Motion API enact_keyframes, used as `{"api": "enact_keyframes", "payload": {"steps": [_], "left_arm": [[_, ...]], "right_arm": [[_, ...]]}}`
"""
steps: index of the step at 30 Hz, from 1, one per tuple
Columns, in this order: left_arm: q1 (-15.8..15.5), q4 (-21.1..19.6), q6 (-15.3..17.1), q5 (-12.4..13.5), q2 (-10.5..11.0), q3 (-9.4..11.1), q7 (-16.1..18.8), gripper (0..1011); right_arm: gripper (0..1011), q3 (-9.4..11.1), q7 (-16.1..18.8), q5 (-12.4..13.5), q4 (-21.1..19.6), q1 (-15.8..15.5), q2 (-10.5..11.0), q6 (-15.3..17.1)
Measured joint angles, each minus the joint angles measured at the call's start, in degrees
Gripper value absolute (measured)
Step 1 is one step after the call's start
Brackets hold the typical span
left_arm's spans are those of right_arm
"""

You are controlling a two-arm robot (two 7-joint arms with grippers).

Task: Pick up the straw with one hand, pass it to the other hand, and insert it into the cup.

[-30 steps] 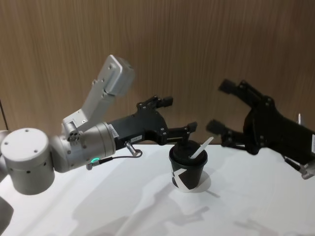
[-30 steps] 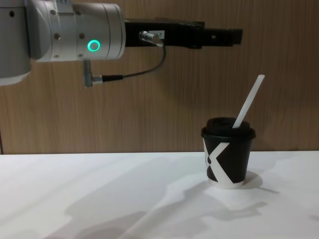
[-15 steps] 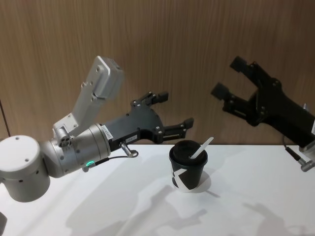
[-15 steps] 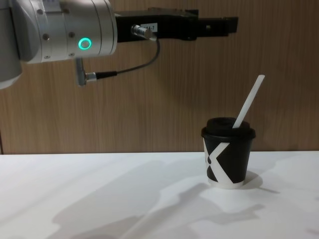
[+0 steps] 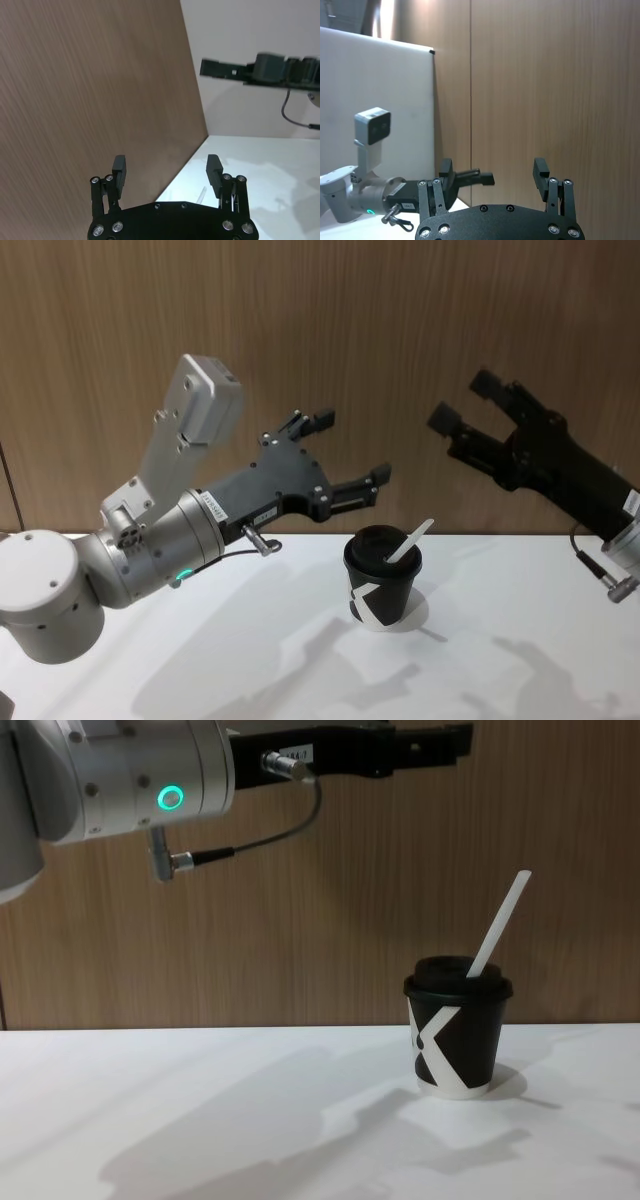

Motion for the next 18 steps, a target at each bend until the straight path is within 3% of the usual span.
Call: {"api": "enact_keyframes", "payload": {"steps": [18], "left_arm": [[2.85, -3.39, -0.15, 1.85, -0.5, -1.5, 3.31, 1003]], "right_arm": [[1001, -0.44, -6.14, 1.45, -1.65, -2.49, 0.07, 3.34]]}}
